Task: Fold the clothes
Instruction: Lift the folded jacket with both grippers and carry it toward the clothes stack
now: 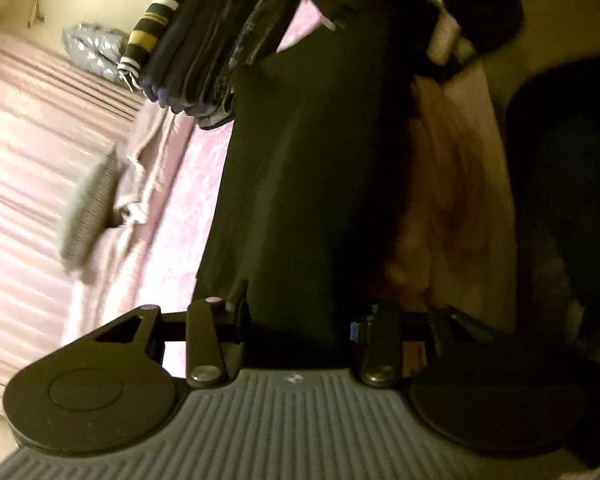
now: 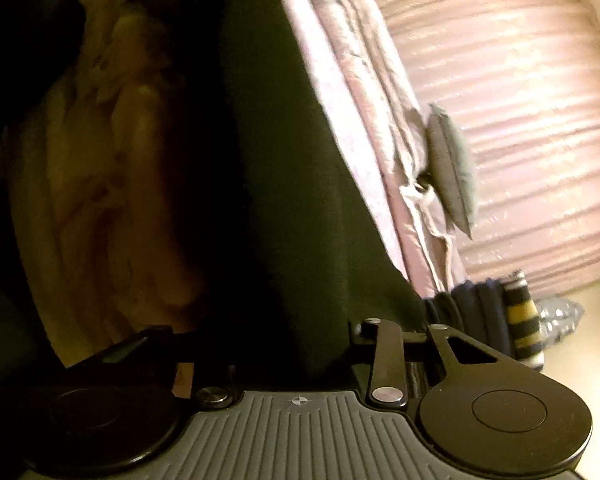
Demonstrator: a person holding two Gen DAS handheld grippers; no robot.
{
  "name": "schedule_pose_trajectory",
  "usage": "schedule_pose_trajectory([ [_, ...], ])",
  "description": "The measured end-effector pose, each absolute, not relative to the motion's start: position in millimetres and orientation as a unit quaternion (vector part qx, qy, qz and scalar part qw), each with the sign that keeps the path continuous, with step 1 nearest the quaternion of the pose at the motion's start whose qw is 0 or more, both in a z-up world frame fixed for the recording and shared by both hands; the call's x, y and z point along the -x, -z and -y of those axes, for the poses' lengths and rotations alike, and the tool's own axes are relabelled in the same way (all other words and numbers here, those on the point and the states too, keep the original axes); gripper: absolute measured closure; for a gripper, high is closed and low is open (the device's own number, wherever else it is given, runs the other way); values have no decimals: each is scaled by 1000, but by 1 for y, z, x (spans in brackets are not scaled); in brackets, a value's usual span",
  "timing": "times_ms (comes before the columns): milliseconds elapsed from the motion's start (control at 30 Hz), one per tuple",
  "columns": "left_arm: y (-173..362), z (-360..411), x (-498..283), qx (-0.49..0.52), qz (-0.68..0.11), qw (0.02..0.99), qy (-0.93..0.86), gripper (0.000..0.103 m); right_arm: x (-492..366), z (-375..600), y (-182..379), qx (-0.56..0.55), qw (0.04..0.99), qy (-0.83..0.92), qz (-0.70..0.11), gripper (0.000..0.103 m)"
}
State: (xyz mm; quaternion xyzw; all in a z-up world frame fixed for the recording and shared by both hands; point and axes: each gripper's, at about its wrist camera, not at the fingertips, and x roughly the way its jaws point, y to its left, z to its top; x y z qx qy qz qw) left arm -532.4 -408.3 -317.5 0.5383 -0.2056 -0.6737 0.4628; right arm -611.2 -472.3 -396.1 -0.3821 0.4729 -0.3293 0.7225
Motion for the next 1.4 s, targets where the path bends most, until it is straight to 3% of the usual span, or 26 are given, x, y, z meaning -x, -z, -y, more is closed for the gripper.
schedule_pose_trajectory([
  [400,328,403,534,-555,262,495,615,68,604,460,384,340,747,362,-442,69],
  [800,310,408,504,-507,215,461,696,70,596,469,364,276,775,325,-466,69],
  [1033,240,438,492,-541,140,409,721,72,577,489,295,236,768,271,-530,70],
  [1400,72,462,465,-548,81,362,750,72,556,491,125,148,766,232,-581,70],
])
